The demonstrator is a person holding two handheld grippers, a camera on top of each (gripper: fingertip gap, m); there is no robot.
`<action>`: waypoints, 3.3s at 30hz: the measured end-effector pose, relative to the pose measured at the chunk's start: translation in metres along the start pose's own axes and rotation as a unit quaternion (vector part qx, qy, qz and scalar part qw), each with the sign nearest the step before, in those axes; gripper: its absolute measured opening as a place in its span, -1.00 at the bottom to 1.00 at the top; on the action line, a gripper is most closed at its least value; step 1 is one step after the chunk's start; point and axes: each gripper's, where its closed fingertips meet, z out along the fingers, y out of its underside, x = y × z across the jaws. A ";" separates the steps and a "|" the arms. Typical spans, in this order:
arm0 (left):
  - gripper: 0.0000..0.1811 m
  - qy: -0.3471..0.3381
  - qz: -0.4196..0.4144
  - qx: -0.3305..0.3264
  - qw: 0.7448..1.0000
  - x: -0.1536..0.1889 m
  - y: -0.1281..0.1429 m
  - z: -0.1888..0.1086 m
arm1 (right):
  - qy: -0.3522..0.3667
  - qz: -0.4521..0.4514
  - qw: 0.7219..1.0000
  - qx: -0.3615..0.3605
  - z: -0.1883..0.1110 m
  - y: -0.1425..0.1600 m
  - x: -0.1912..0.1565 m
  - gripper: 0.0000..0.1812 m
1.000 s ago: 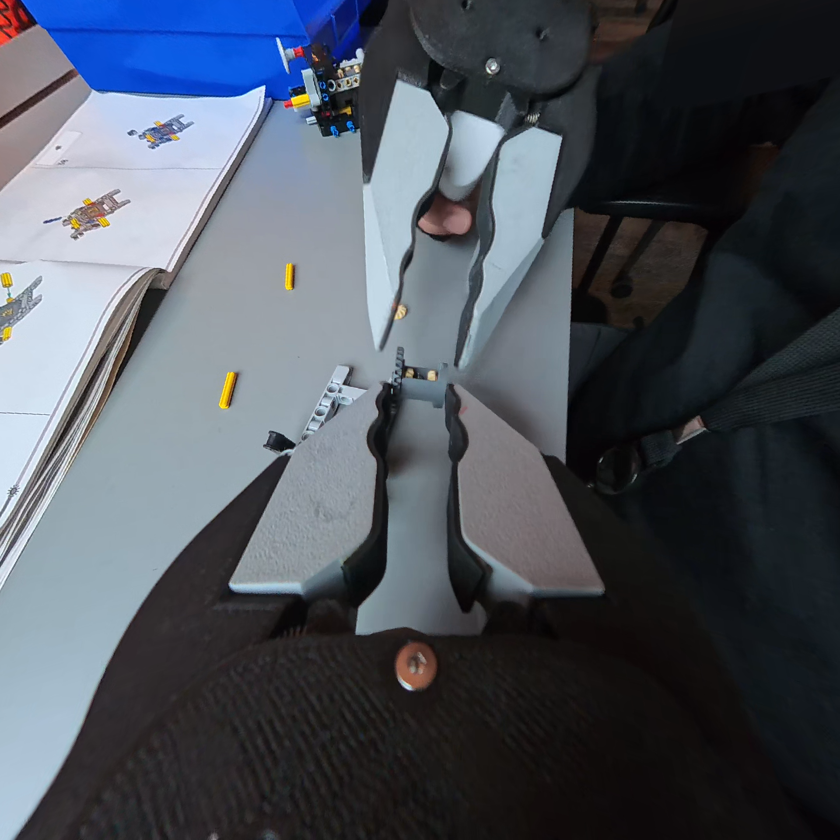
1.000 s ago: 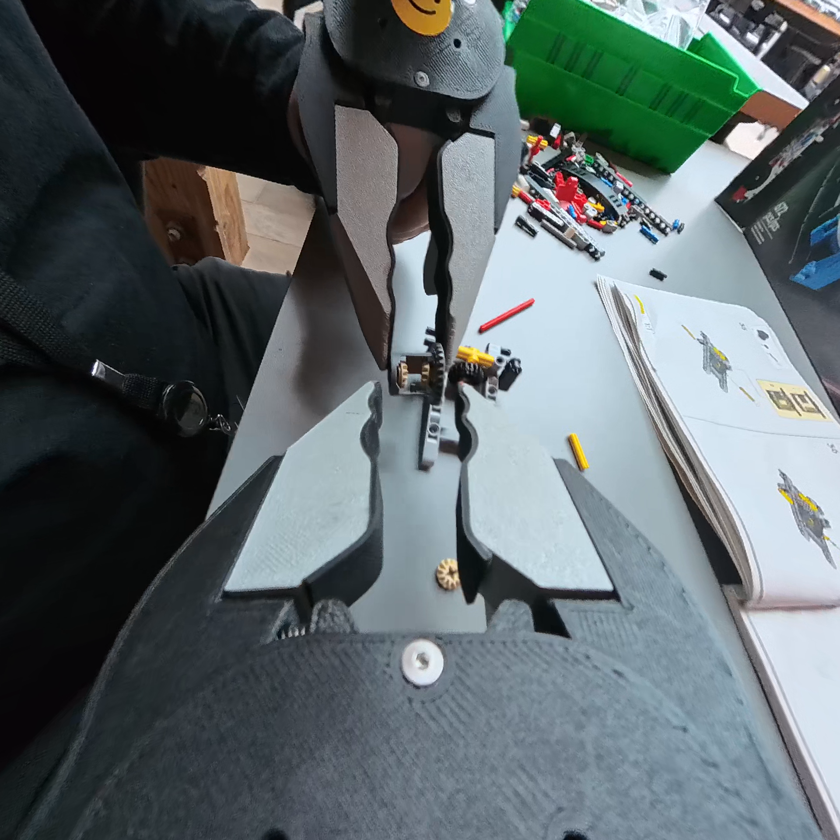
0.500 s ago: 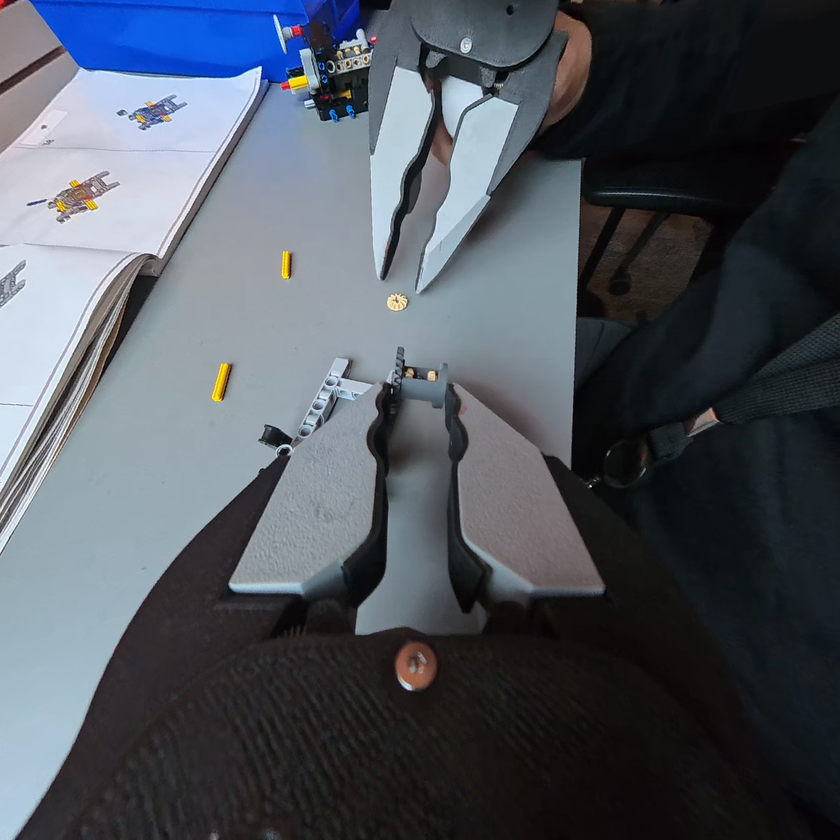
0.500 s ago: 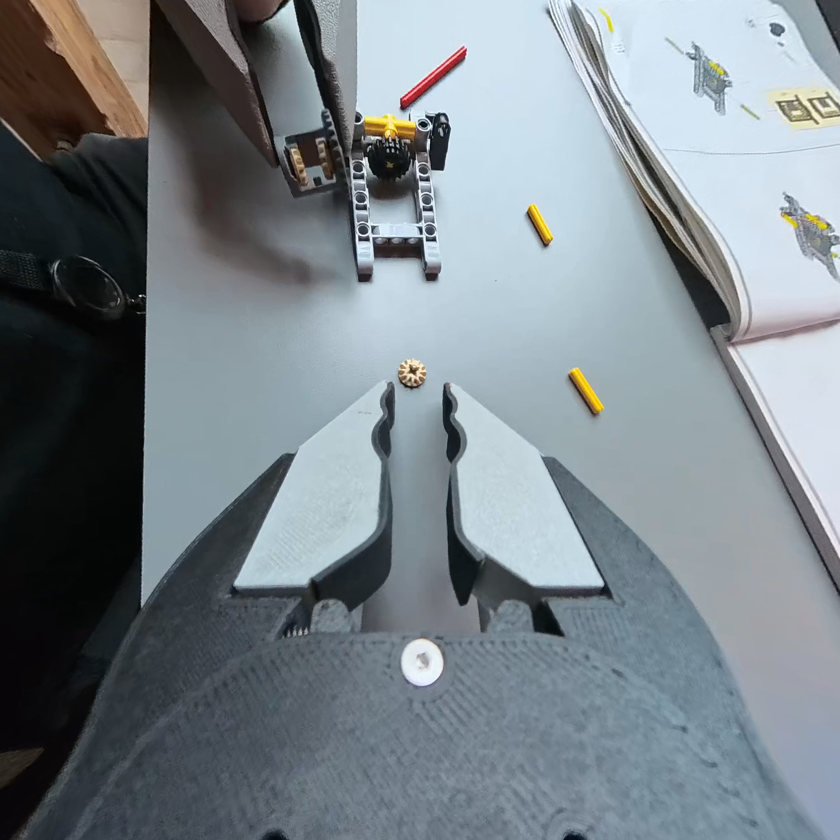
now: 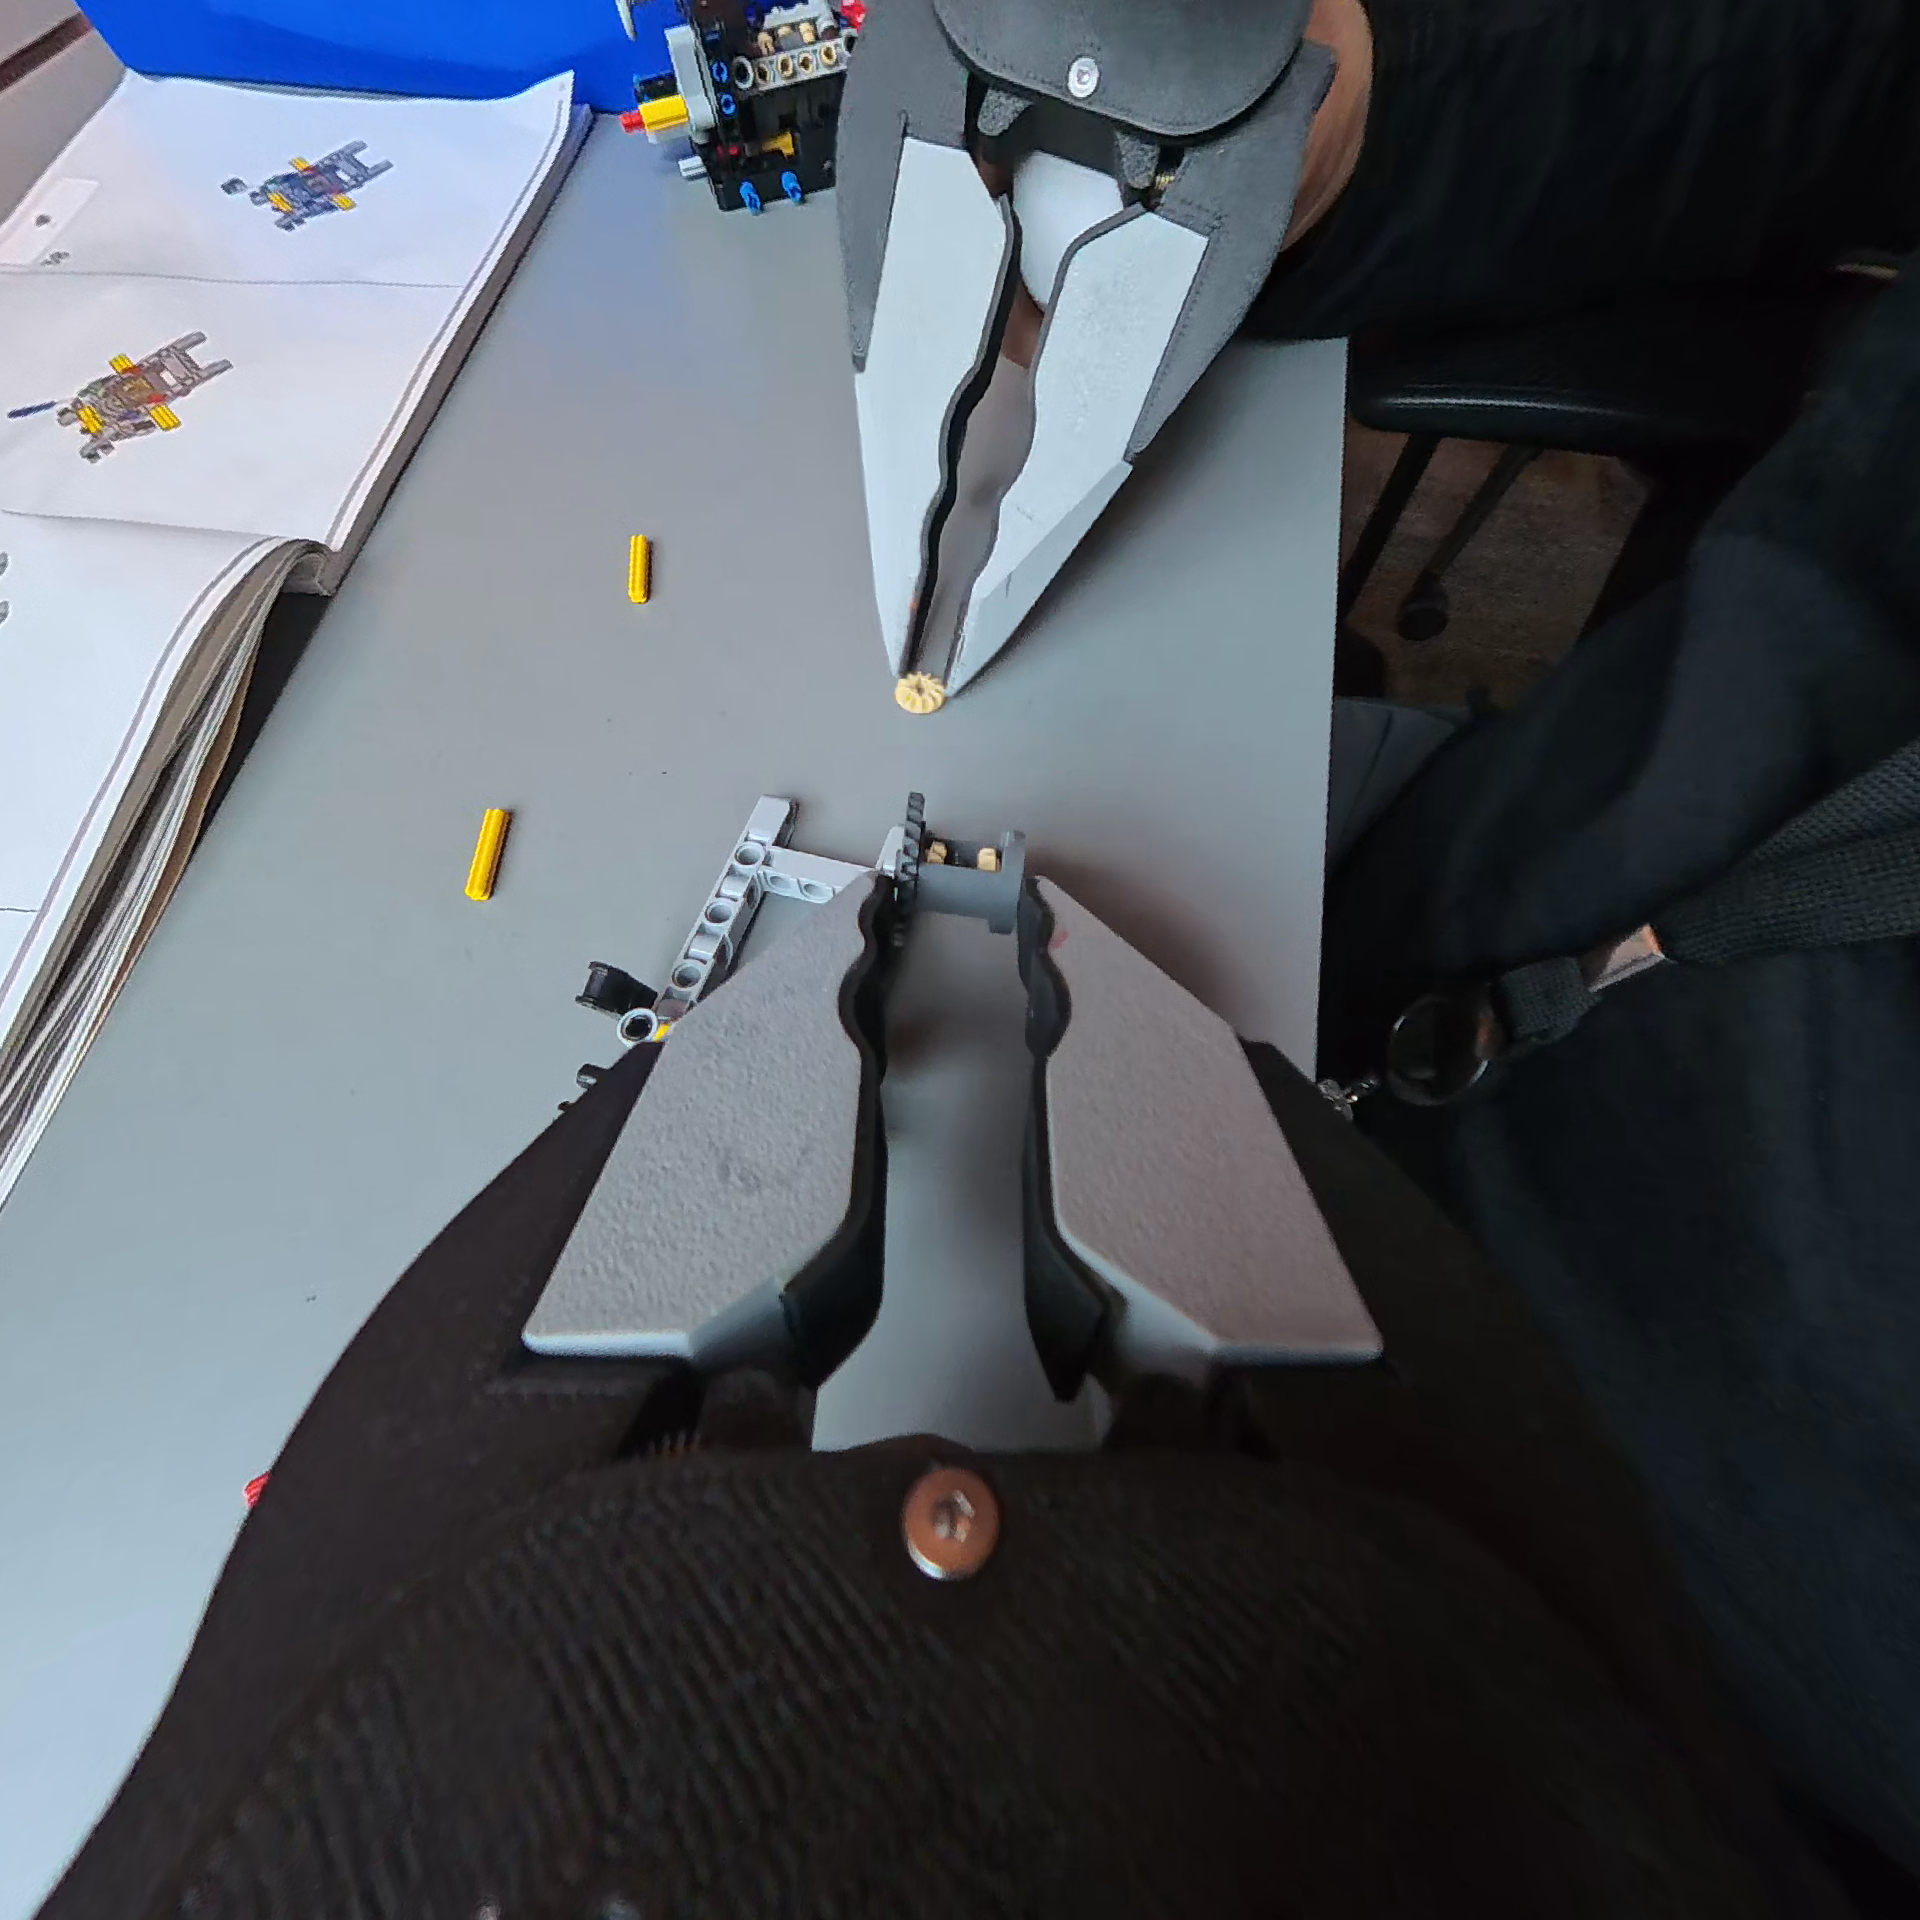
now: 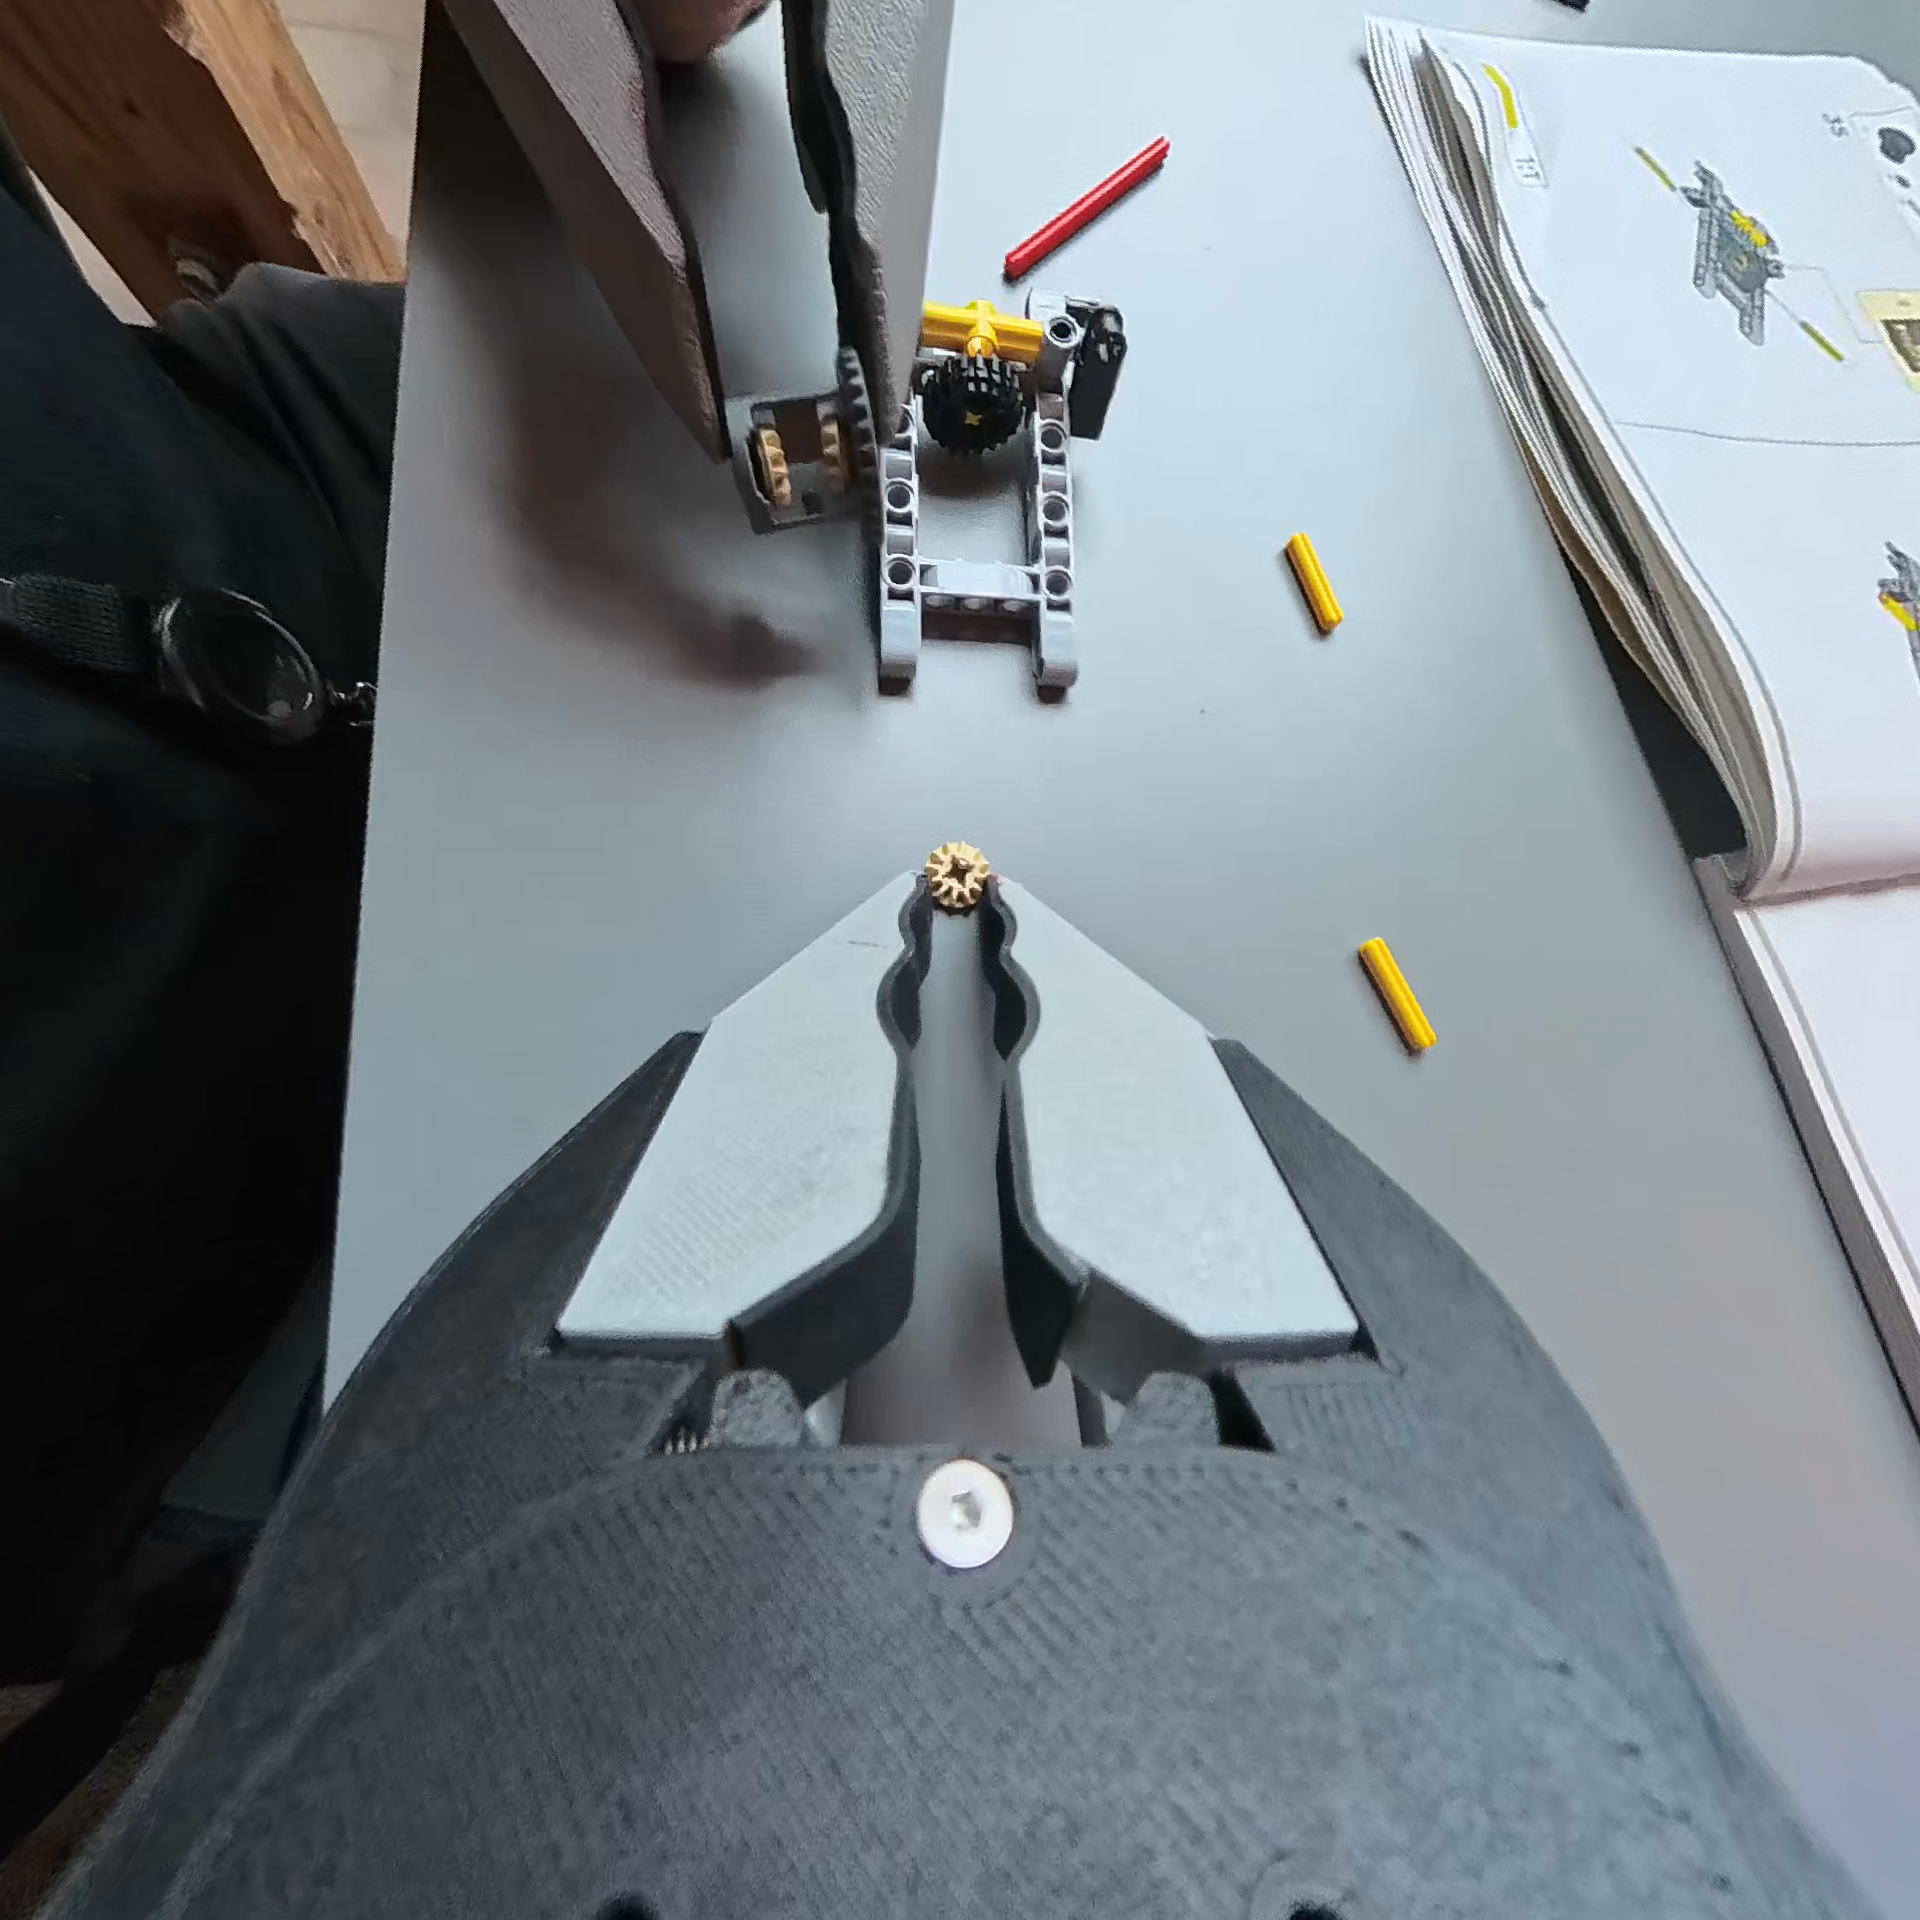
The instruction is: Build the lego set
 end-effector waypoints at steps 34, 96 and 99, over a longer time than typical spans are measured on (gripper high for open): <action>-0.77 0.011 0.001 -0.030 0.999 0.003 0.008 0.006 | -0.016 -0.011 1.000 0.002 0.022 -0.025 -0.017 -0.88; -0.77 0.006 -0.028 0.025 0.999 0.019 0.003 -0.025 | -0.073 -0.004 0.997 -0.029 0.020 -0.028 -0.048 -0.45; -0.77 0.001 -0.032 0.028 0.999 0.024 0.002 -0.026 | -0.082 0.000 0.996 -0.024 0.019 -0.028 -0.056 -0.46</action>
